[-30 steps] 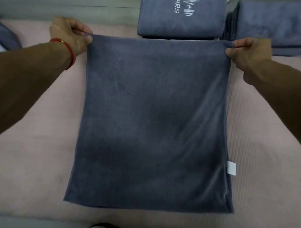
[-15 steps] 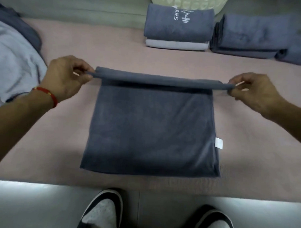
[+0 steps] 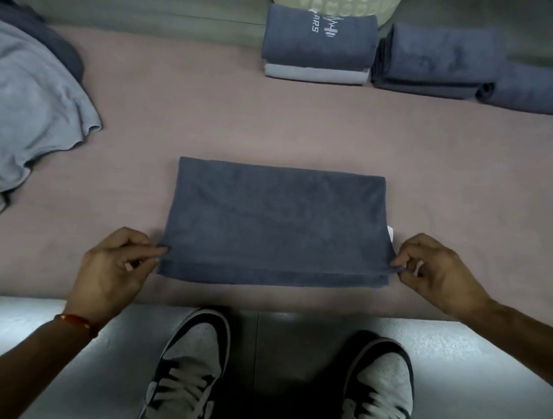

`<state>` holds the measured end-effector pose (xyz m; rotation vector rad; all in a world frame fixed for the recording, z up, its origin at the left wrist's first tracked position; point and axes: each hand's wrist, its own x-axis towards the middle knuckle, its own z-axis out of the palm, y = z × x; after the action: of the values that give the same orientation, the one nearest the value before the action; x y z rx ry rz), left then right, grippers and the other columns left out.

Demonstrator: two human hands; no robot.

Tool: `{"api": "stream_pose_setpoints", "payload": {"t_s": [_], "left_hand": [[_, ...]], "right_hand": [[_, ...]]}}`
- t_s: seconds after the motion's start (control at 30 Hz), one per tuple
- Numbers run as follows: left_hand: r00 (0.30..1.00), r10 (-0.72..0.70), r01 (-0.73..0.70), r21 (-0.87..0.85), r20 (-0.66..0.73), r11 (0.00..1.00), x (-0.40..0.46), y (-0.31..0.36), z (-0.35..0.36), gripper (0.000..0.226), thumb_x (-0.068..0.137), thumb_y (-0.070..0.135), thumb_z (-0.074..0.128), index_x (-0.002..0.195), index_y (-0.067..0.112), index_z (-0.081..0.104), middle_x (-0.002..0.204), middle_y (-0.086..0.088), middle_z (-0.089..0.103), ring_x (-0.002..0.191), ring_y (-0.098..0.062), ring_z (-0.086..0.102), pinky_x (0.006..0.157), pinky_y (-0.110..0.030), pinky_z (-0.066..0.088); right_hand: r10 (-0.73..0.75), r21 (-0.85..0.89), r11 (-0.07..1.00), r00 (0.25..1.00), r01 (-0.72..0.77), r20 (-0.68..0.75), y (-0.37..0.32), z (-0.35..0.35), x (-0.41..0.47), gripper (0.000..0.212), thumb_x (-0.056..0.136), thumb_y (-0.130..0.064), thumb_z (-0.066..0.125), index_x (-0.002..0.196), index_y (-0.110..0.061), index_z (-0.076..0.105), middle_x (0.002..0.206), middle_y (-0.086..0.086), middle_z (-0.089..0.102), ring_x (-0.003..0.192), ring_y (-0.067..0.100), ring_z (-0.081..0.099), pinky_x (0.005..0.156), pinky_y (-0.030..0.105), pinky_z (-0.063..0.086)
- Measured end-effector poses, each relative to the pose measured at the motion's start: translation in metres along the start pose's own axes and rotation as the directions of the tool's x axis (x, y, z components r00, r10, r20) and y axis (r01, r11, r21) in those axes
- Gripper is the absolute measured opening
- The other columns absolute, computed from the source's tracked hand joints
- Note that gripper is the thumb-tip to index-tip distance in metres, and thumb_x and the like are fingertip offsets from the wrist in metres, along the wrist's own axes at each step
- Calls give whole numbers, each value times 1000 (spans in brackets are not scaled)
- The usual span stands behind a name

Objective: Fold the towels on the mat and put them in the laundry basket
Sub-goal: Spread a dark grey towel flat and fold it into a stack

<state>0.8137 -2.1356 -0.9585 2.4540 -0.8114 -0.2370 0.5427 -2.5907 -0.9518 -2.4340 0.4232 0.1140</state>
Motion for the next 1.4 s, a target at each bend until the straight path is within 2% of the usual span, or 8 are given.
{"api": "stream_pose_setpoints", "payload": {"t_s": [0.27, 0.37, 0.53, 0.7, 0.9, 1.07, 1.23, 1.4], "left_hand": [[980, 113, -122, 47, 162, 991, -15, -6, 8, 28, 84, 28, 57, 92, 16, 81, 92, 4, 61, 77, -4, 56, 80, -2, 40], [943, 193, -243, 166, 270, 956, -8, -6, 5, 28, 75, 21, 57, 94, 22, 78, 100, 6, 64, 84, -13, 64, 75, -25, 56], [989, -140, 136, 82, 45, 987, 65, 10, 6, 22, 83, 7, 67, 104, 12, 71, 98, -10, 68, 80, -30, 67, 83, -35, 52], [858, -507, 513, -75, 78, 855, 148, 26, 28, 42, 90, 40, 69, 119, 10, 67, 112, -14, 71, 107, -34, 65, 97, -39, 51], [733, -675, 658, -342, 85, 671, 178, 25, 32, 28, 86, 25, 78, 106, 7, 71, 107, -14, 70, 97, -27, 65, 88, -43, 58], [720, -671, 626, -581, 175, 520, 186, 19, 27, 13, 88, 10, 75, 84, 18, 66, 93, -5, 67, 83, -17, 61, 65, -27, 54], [739, -650, 625, -542, 178, 562, 187, 3, 36, 10, 86, 12, 78, 93, 16, 73, 102, -8, 71, 89, -17, 64, 80, -31, 56], [773, -628, 574, -518, 87, 634, 179, 7, 36, 31, 87, 26, 78, 112, 11, 70, 93, -1, 69, 86, -15, 62, 71, -29, 55]], "right_hand": [[-69, -268, 959, 991, 97, 115, 2, 5, -6, 25, 77, -12, 82, 95, -27, 73, 97, -15, 55, 69, 3, 54, 59, 17, 47], [-81, -302, 945, 984, 127, 158, -3, 0, -1, 20, 83, -37, 62, 99, -32, 74, 101, -18, 57, 72, 3, 60, 61, 20, 53], [45, -255, 965, 996, -62, -72, -6, -6, 57, 18, 92, -18, 68, 110, -19, 70, 100, -3, 61, 71, 15, 60, 71, 38, 58], [418, 37, 908, 895, -418, -154, -25, -10, 134, 40, 102, -40, 55, 130, -10, 52, 108, 7, 63, 92, 22, 60, 77, 28, 43], [676, 204, 731, 733, -652, -79, -21, -9, 181, 35, 97, -26, 67, 118, 2, 68, 117, 17, 68, 97, 29, 62, 85, 32, 52], [740, 676, 514, 672, -529, -36, -10, -9, 174, 11, 86, -5, 78, 94, -12, 73, 108, 7, 73, 91, 19, 68, 75, 26, 58], [693, 634, 576, 720, -516, -44, -3, -4, 164, 16, 87, -4, 76, 89, -19, 73, 106, 7, 73, 83, 16, 65, 50, 14, 49], [647, 517, 669, 760, -534, -53, -2, -10, 163, 31, 86, -16, 80, 115, -14, 68, 111, 9, 70, 96, 23, 67, 72, 28, 56]]}}
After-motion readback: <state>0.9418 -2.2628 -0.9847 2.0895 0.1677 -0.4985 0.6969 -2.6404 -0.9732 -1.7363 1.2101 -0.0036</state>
